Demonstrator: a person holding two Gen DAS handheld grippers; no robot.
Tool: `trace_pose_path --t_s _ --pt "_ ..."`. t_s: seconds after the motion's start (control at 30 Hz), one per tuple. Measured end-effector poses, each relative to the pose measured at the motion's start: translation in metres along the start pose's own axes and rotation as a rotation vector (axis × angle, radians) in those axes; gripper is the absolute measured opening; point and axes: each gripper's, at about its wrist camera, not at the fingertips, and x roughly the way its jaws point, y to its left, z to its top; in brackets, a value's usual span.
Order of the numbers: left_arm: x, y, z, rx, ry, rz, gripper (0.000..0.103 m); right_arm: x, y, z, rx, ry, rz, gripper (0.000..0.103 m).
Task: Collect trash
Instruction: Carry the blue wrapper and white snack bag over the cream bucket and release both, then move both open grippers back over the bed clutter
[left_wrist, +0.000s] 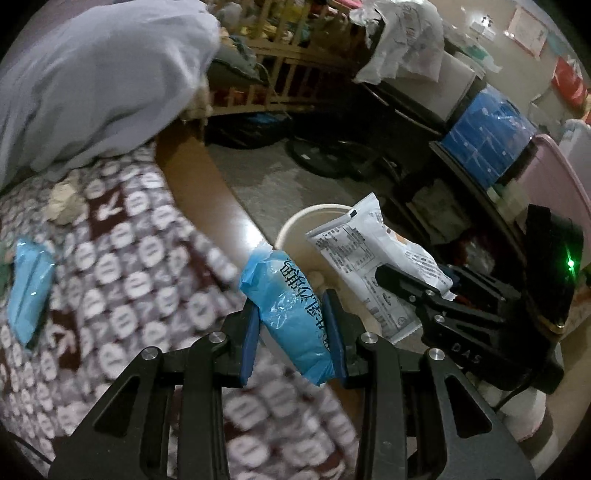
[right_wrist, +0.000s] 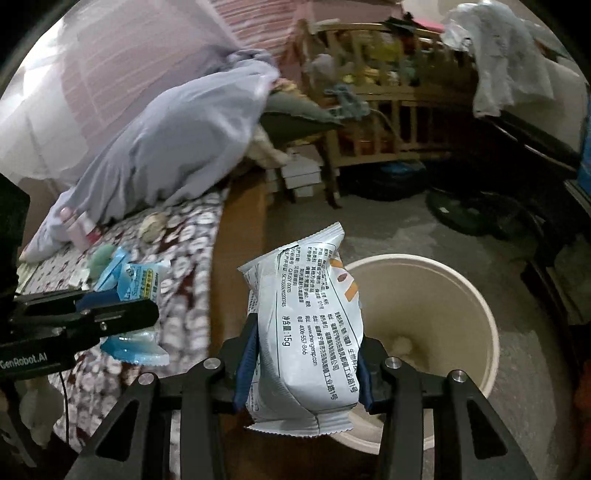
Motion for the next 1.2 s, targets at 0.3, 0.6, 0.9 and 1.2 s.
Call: trace_pose_path --t_s 0.3,0.6,0.9,1.2 --pt "0.034 -0.021 0.014 0.027 0.031 0.004 0.031 0.002 -0.035 -0.007 0.069 -0.01 -0.092 0.043" --pt "0.055 -0.029 0.018 0.045 0.052 -0.017 0.031 0.012 -0.061 -0.012 0.137 0.004 -0.127 0.043" --pt "0.065 -0.034 0.019 0.046 0.048 -0.103 0.033 0.014 -0.08 -0.015 0.202 0.011 -0.158 0.043" --pt "0.059 -0.028 0.016 0.042 0.05 -0.086 0.058 0.018 -0.083 -0.012 0.229 0.006 -0.174 0.058"
